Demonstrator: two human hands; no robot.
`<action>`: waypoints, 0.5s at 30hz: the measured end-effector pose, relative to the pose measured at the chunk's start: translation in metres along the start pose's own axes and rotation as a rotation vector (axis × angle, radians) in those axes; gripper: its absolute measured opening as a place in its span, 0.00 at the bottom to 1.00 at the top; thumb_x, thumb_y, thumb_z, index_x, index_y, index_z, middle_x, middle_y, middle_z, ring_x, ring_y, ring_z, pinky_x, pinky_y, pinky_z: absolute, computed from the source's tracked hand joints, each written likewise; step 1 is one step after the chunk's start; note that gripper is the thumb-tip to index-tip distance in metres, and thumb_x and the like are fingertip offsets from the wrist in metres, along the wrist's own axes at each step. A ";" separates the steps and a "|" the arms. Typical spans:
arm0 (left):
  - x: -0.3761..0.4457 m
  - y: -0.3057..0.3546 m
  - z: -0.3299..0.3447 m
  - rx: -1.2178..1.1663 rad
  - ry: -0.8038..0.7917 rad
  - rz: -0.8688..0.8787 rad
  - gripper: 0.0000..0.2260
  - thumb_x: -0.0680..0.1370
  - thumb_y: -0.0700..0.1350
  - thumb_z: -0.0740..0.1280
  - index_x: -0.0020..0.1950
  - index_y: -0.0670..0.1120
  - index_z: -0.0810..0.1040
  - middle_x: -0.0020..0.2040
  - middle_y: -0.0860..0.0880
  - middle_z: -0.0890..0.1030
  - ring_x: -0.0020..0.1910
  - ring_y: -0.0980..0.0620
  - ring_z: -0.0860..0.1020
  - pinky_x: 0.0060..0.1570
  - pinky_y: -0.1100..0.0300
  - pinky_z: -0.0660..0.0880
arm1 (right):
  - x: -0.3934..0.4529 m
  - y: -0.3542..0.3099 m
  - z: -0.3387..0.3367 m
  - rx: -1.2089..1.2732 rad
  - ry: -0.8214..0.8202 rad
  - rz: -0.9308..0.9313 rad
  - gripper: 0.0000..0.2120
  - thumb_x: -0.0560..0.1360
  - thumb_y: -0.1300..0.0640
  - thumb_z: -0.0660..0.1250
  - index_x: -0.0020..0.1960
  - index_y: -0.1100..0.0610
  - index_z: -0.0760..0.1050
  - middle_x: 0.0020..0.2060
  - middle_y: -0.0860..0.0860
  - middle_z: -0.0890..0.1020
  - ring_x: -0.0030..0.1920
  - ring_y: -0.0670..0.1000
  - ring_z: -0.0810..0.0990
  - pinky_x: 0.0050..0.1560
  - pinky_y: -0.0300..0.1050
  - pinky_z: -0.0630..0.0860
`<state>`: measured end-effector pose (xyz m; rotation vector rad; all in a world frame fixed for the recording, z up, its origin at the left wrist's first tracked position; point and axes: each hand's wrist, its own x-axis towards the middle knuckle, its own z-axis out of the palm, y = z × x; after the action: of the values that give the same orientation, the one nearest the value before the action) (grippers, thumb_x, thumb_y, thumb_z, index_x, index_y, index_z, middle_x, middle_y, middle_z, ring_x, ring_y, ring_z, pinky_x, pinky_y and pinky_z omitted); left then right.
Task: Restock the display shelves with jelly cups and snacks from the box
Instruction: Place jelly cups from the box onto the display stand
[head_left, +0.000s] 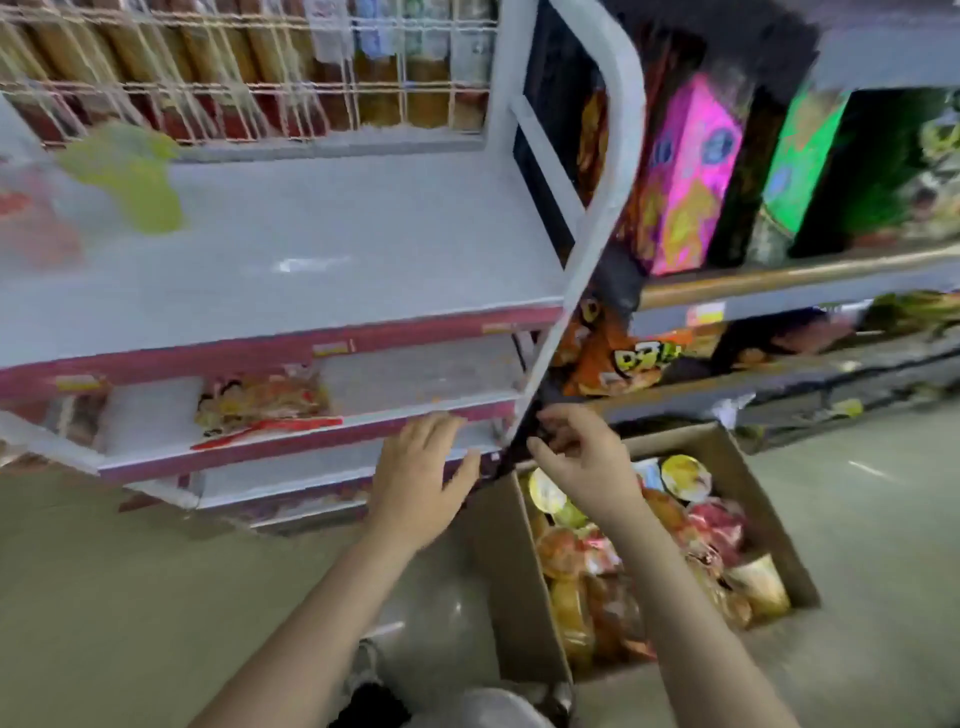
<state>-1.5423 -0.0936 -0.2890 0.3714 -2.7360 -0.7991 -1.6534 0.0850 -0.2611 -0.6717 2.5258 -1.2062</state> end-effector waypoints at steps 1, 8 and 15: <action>-0.007 0.011 0.033 0.034 -0.126 -0.025 0.24 0.79 0.58 0.56 0.64 0.44 0.78 0.62 0.45 0.79 0.61 0.42 0.77 0.58 0.48 0.75 | -0.011 0.041 -0.012 -0.057 -0.027 0.063 0.13 0.75 0.55 0.73 0.57 0.55 0.78 0.46 0.47 0.79 0.45 0.45 0.78 0.45 0.32 0.73; -0.082 0.070 0.238 0.125 -0.674 -0.254 0.30 0.80 0.59 0.62 0.78 0.48 0.61 0.77 0.45 0.63 0.71 0.42 0.69 0.65 0.50 0.69 | -0.095 0.272 -0.057 -0.088 -0.247 0.427 0.26 0.71 0.48 0.76 0.61 0.62 0.77 0.54 0.57 0.80 0.53 0.55 0.79 0.47 0.37 0.68; -0.146 0.096 0.321 0.031 -0.676 -0.545 0.41 0.77 0.61 0.65 0.82 0.53 0.44 0.82 0.48 0.42 0.77 0.40 0.60 0.67 0.43 0.70 | -0.139 0.360 -0.040 -0.093 -0.508 0.521 0.45 0.68 0.48 0.79 0.77 0.56 0.60 0.67 0.58 0.72 0.65 0.57 0.72 0.63 0.51 0.71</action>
<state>-1.5253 0.1863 -0.5233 1.0538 -3.3111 -1.1912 -1.6566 0.3801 -0.5133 -0.2577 2.1354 -0.6405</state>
